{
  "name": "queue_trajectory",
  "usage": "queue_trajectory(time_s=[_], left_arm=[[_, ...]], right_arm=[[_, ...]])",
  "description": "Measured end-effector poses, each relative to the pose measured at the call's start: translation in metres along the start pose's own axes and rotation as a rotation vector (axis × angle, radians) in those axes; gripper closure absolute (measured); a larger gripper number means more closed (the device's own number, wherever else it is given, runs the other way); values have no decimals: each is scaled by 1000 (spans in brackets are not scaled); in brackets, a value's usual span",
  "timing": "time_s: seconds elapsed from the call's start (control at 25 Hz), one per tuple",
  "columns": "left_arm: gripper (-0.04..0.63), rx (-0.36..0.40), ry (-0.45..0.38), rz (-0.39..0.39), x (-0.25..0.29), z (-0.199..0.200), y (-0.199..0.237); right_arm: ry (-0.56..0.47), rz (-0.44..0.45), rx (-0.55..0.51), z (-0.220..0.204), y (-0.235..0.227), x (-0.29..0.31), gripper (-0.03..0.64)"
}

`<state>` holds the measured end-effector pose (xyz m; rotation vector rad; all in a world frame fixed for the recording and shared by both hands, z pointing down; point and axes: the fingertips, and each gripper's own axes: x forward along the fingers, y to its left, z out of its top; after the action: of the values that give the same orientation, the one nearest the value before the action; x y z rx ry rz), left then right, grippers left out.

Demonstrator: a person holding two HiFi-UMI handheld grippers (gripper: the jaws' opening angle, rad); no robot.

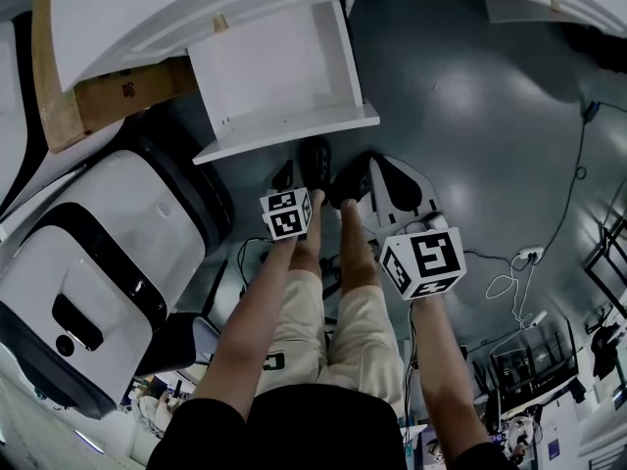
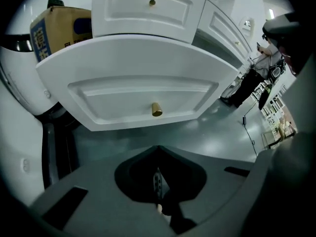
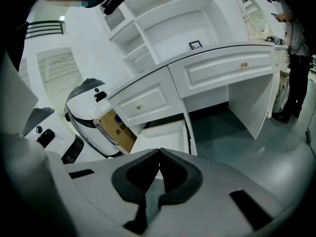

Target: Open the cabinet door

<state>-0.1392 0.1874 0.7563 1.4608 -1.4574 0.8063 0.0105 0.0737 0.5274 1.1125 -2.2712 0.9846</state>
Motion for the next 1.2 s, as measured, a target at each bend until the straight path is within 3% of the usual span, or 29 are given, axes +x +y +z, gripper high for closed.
queue_trajectory(time_s=[0.44,1.2], left_arm=[[572,19,-52,-41,-56,33,-24],[572,69,-193,-158,-226,106,-99]], right_arm=[[-14,0,-50,30,20,-35,600],[-70,-28,-167,114,58,-145,598]])
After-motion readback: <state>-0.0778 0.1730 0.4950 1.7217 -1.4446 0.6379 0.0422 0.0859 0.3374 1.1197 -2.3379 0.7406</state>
